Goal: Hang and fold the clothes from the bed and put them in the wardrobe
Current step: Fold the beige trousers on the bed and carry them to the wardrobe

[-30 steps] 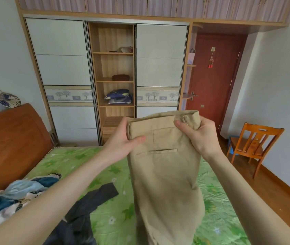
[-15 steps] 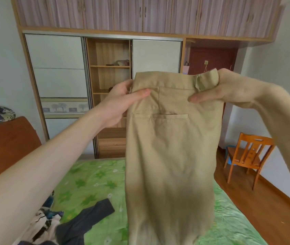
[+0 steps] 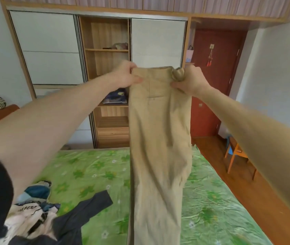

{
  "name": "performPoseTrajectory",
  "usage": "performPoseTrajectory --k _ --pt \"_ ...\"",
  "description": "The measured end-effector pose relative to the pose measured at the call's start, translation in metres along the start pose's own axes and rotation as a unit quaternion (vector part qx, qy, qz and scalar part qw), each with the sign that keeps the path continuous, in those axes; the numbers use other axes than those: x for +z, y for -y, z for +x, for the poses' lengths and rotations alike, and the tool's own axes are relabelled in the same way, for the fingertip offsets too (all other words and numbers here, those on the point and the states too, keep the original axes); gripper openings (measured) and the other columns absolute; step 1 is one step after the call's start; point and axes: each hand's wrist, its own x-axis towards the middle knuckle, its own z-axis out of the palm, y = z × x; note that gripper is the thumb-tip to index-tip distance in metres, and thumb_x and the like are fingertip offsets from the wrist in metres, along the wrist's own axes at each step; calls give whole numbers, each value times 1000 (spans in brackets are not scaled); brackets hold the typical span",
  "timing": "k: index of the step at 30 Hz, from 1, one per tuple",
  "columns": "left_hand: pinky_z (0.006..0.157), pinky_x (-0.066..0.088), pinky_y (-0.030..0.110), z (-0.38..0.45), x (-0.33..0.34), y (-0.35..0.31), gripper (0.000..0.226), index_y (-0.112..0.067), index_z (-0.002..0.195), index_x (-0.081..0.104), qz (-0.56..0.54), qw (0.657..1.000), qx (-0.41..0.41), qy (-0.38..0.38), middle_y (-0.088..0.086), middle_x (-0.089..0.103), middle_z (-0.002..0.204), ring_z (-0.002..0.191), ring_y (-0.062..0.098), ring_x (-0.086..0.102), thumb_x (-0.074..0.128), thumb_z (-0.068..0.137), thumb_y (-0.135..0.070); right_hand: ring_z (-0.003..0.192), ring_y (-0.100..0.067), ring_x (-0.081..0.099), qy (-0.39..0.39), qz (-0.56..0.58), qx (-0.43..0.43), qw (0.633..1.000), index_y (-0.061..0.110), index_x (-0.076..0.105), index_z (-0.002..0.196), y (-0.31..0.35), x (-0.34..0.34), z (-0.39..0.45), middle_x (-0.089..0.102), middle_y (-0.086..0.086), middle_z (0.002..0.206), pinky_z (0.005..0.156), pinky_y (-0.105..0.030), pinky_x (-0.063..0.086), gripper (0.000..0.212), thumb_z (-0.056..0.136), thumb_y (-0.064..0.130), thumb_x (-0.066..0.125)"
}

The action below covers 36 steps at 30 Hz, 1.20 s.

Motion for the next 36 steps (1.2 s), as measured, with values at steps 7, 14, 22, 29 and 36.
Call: performPoseTrajectory --k 7,14,22,29,36 --pt "80 57 30 60 -29 -61 19 -11 107 71 53 961 131 -237 5 74 108 97 16 69 76 94 -24 95 -33 62 -218 24 -69 973 9 62 90 9 -30 80 70 -12 97 73 -37 38 13 95 21 59" --pt "83 53 36 32 -17 -58 16 -7 105 64 21 961 172 -215 10 70 103 91 19 63 70 98 -21 82 -40 58 -261 -6 -100 960 6 58 90 -7 -28 41 68 -18 86 70 -41 34 30 95 36 60" --pt "84 56 40 -97 82 47 13 -12 106 68 -19 994 108 -15 6 73 98 90 18 68 74 96 -18 63 -38 69 -133 -35 -147 980 5 72 99 -83 59 -153 70 -15 72 55 -49 54 21 97 26 74" --pt "84 56 32 -309 219 190 39 -18 143 60 55 967 -64 241 4 72 128 112 23 70 65 104 -22 72 -30 74 222 -52 -129 965 14 73 114 -143 170 -369 77 -7 90 55 -34 51 20 96 24 73" --pt "77 50 28 -465 303 248 42 -30 146 55 137 910 -65 386 -2 72 122 102 20 70 63 104 -26 107 -34 68 444 -97 -47 890 37 48 150 -168 232 -534 72 -7 120 80 -40 48 44 108 44 41"
